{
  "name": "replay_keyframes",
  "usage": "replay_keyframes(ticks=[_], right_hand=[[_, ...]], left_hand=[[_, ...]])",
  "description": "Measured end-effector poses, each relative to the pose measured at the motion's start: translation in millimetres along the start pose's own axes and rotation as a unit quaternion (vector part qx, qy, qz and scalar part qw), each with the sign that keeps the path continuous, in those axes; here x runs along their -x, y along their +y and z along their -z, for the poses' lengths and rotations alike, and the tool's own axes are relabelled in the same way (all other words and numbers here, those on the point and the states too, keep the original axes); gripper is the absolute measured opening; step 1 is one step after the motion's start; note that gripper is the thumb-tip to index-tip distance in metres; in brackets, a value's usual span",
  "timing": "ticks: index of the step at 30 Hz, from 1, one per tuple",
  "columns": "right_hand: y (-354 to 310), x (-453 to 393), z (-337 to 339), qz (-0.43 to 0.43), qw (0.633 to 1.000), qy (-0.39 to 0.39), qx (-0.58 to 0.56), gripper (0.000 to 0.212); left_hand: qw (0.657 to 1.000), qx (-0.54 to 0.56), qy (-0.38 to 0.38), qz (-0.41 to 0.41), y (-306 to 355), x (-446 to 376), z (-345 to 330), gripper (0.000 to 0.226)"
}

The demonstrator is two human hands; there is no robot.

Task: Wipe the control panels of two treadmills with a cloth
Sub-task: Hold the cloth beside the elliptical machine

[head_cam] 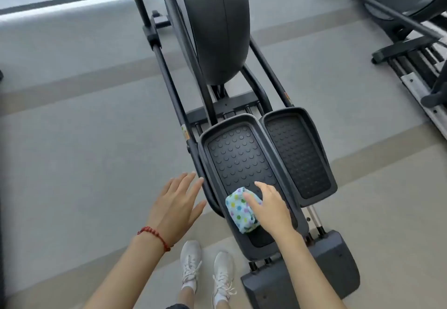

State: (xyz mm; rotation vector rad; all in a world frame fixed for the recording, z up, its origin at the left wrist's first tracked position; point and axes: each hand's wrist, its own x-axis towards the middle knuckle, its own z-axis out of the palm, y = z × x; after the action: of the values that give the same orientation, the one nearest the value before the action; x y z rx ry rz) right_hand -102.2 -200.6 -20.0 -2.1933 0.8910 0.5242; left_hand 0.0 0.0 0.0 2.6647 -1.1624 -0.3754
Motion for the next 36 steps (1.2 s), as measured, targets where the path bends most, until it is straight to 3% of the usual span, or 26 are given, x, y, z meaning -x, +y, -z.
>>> replay_keyframes(ticks=[5, 10, 15, 20, 24, 30, 33, 36], right_hand=[[11.3, -21.7, -30.4, -0.066, 0.996, -0.042, 0.043, 0.064], [16.0, -32.5, -43.1, -0.088, 0.991, -0.025, 0.097, 0.079], [20.0, -42.7, -46.0, -0.153, 0.986, -0.063, -0.021, 0.078], [17.7, -38.1, -49.2, -0.17, 0.974, -0.087, -0.126, 0.042], [19.5, -24.0, -48.1, -0.19, 0.945, -0.092, -0.252, 0.031], [-6.2, 16.9, -22.6, -0.158, 0.885, -0.135, -0.417, 0.028], [-24.5, 37.8, -8.6, -0.133, 0.878, -0.142, -0.437, 0.026], [-44.6, 58.5, 4.2, -0.105, 0.884, -0.118, -0.439, 0.027]], left_hand=[[1.0, -0.009, 0.002, 0.016, -4.8, 2.8, -38.2, 0.074], [0.999, -0.008, -0.021, 0.032, -8.8, 12.2, -54.2, 0.072], [0.998, 0.005, -0.035, 0.049, -7.3, 16.3, -58.5, 0.075], [0.997, 0.013, -0.046, 0.068, -5.1, 17.5, -55.8, 0.066], [0.994, 0.019, -0.062, 0.084, -6.0, 22.7, -47.5, 0.074], [0.993, 0.019, -0.06, 0.104, -8.0, 39.1, -17.3, 0.07], [0.992, 0.018, -0.049, 0.117, -8.0, 51.0, 3.1, 0.053], [0.991, 0.02, -0.034, 0.126, -6.9, 67.2, 26.0, 0.052]])
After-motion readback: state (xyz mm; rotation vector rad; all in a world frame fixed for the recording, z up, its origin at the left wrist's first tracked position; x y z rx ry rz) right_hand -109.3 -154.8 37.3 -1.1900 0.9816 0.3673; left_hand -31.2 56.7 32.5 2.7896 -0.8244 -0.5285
